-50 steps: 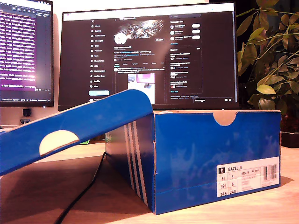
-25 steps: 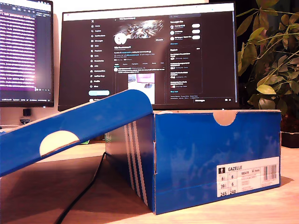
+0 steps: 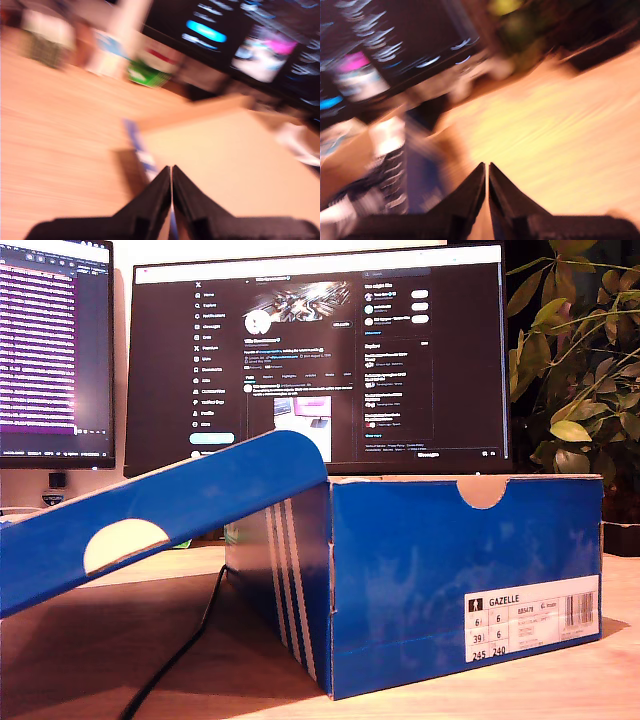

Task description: Close the blue shoebox by pushing the lid with your left arm and holding the box in place with your right arm

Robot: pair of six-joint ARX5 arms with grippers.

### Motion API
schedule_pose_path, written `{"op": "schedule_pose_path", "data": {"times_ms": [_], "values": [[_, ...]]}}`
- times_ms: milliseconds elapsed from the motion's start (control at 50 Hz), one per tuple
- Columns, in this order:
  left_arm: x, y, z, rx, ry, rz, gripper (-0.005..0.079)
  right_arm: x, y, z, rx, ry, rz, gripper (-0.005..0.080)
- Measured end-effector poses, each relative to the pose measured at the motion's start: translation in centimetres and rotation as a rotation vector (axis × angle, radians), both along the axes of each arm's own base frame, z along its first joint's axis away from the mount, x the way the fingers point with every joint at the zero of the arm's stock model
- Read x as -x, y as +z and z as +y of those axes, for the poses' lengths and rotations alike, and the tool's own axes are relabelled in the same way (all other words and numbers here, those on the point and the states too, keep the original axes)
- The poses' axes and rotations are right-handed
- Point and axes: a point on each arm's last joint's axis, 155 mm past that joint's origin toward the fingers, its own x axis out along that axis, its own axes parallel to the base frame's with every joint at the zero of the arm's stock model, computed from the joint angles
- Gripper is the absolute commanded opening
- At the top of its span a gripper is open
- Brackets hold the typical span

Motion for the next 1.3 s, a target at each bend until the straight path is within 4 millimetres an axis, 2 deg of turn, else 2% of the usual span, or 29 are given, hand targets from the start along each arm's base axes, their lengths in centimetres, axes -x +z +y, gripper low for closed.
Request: {"op": "schedule_pose_path", "data": {"times_ms": [40, 60, 120, 340, 440, 540, 700, 780, 880, 980, 1140, 1300], "values": [[0.1, 0.0, -0.3, 0.003, -0.018, 0.001, -0.0019, 0.1, 0.0, 0.0, -0.011, 0.000, 0.015, -0.0011], [0.1, 0.0, -0.4, 0.108, -0.007, 0.035, -0.0019, 0.1, 0.1, 0.1, -0.013, 0.000, 0.020, -0.0011], [0.3, -0.1, -0.6, 0.116, -0.017, 0.046, -0.0019, 0.2, 1.1, 0.1, -0.013, 0.001, 0.018, -0.0011], [0.5, -0.9, -0.7, 0.182, -0.001, 0.184, -0.0019, -0.6, 6.9, 0.2, 0.018, 0.019, -0.014, -0.0011], [0.4, -1.6, -0.6, 0.189, 0.008, 0.264, -0.0019, -1.6, 7.9, 0.9, 0.070, 0.073, 0.019, -0.0011], [0.4, -3.4, -0.7, 0.203, 0.006, 0.372, -0.0019, -3.1, 7.7, 1.7, 0.172, 0.165, 0.066, -0.0011], [1.2, -7.2, -1.1, 0.238, -0.001, 0.569, -0.0019, -5.8, 6.9, 2.6, 0.209, 0.256, 0.156, -0.0011], [1.5, -8.3, -1.5, 0.208, -0.035, 0.624, -0.0019, -7.0, 6.2, 3.0, 0.258, 0.318, 0.179, -0.0011], [1.4, -8.7, -2.3, 0.219, -0.086, 0.664, -0.0019, -8.3, 4.9, 3.5, 0.259, 0.369, 0.229, -0.0011], [1.4, -8.9, -3.4, 0.252, -0.148, 0.686, -0.0019, -9.1, 2.6, 3.9, 0.235, 0.407, 0.301, -0.0011], [2.0, -9.7, -4.8, 0.310, -0.225, 0.755, -0.0019, -9.6, -1.5, 4.6, 0.181, 0.459, 0.420, -0.0011], [2.0, -9.9, -5.6, 0.342, -0.273, 0.771, -0.0019, -9.7, -3.7, 5.9, 0.176, 0.505, 0.467, -0.0011]]}}
